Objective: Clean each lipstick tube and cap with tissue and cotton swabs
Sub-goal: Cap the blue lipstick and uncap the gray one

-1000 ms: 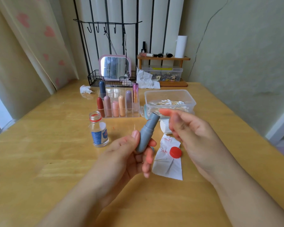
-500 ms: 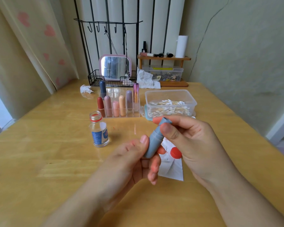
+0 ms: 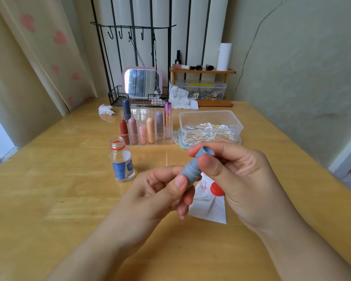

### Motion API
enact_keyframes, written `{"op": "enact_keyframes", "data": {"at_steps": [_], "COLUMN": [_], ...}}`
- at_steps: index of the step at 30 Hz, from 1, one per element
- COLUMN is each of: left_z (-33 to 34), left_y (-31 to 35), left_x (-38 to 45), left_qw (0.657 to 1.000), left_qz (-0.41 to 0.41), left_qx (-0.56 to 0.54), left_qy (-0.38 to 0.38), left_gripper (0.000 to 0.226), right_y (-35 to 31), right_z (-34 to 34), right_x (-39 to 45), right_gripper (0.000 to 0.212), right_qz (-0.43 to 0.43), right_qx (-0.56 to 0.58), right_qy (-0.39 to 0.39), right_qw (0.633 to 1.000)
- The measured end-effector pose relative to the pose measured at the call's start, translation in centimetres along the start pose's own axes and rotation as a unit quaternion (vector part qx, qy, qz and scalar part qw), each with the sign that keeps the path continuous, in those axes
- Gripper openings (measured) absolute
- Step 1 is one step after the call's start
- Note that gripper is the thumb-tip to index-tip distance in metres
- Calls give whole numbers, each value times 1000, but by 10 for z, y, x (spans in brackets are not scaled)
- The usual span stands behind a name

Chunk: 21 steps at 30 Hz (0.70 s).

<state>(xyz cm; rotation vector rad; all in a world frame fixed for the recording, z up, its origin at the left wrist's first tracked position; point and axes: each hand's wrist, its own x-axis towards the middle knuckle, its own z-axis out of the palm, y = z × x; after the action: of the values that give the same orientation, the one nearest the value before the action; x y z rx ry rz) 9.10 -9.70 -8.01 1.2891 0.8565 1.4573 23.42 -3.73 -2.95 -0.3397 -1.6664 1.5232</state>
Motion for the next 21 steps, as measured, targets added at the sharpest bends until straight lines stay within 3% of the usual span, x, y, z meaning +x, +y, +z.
{"op": "enact_keyframes", "data": {"at_steps": [4, 9, 14, 21], "left_z": [-2, 2, 3, 10], "left_y": [-3, 0, 0, -4], "left_x": [1, 2, 1, 1], "left_qw": [998, 990, 995, 993], "left_qz": [-3, -41, 8, 59], "left_qx": [-65, -126, -95, -6], "left_qy": [17, -39, 9, 101], "left_gripper": [41, 48, 36, 47], "right_y": [3, 8, 3, 6], "right_z": [-3, -4, 3, 5], "right_x": [2, 2, 1, 0], "right_gripper": [16, 19, 17, 18], "right_qz": [5, 48, 22, -16], "right_qx": [-15, 75, 44, 8], "right_qy": [14, -15, 13, 26], "right_qw": [1000, 996, 999, 999]}}
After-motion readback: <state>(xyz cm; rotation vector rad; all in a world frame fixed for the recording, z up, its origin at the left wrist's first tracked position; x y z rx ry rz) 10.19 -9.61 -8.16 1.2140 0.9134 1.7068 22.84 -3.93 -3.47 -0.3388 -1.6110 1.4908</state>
